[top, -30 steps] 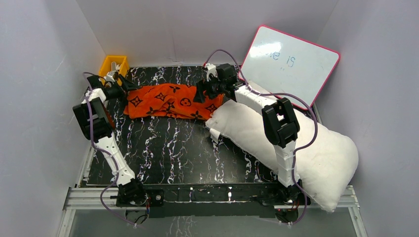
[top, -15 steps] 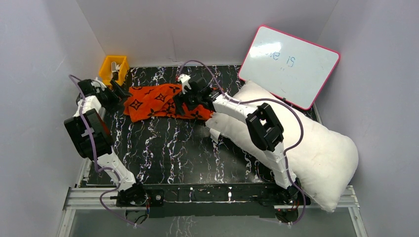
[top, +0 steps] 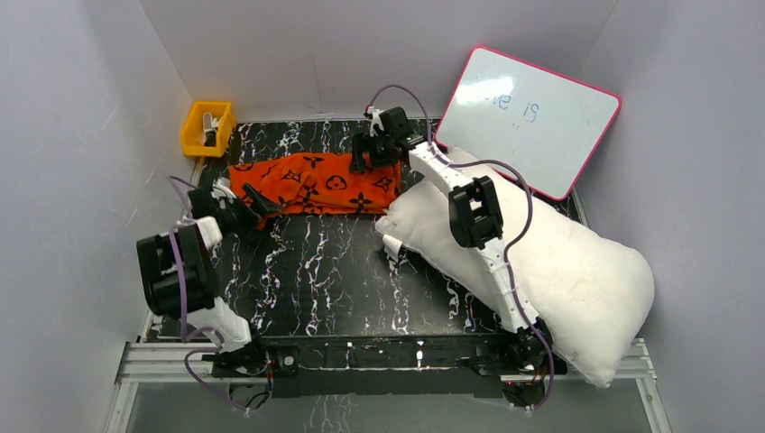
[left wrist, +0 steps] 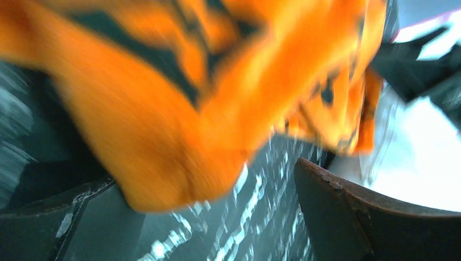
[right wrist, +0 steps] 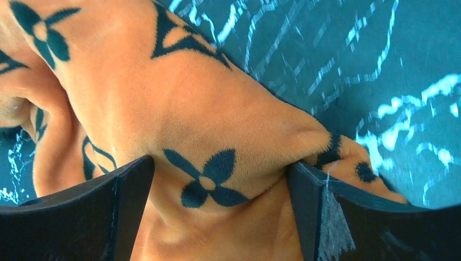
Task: Remove the pillowcase from the pillow
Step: Fold the pillowcase at the center of the board.
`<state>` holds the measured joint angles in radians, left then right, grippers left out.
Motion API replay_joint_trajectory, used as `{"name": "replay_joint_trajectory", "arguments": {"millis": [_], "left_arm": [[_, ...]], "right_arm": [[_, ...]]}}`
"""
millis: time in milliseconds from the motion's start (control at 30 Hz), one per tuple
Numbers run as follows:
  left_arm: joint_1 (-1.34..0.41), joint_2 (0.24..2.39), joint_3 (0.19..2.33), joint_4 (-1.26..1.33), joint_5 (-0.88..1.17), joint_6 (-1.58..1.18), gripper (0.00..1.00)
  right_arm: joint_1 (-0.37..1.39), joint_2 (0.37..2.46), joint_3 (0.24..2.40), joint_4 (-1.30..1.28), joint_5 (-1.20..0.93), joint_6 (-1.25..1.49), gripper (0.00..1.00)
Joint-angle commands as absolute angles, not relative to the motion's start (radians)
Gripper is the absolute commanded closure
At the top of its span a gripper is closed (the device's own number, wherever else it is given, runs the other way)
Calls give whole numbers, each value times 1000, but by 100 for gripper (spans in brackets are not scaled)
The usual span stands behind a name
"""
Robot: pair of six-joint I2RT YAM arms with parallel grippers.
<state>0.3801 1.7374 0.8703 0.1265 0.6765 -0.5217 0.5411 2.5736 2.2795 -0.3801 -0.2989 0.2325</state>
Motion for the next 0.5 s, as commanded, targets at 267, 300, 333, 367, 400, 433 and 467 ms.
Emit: {"name": "replay_joint_trajectory", "arguments": {"millis": [267,300,333,367,400,433,467], "left_arm": [[-51,809,317,-148,547,-920,2],[-55,749,361,-228,508,-890,2],[-55,720,427,-309,451,-831,2],[-54,736,514,-367,390,-758,2],[-53,785,601,-399,349,-683,2],[-48,897,715,-404,339,-604,2],[-5,1202,953,-343,388,-491,2]], "right_arm": [[561,2741,2454,-197,-507,329,1],[561,2735,2455,-176,-498,335,1],[561,2703,2441,-157,-480,335,1],[561,2658,2404,-125,-462,331,1],[561,2597,2343,-86,-441,326,2],[561,2532,2243,-22,-406,324,2],[562,2322,2033,102,-324,334,2]]}}
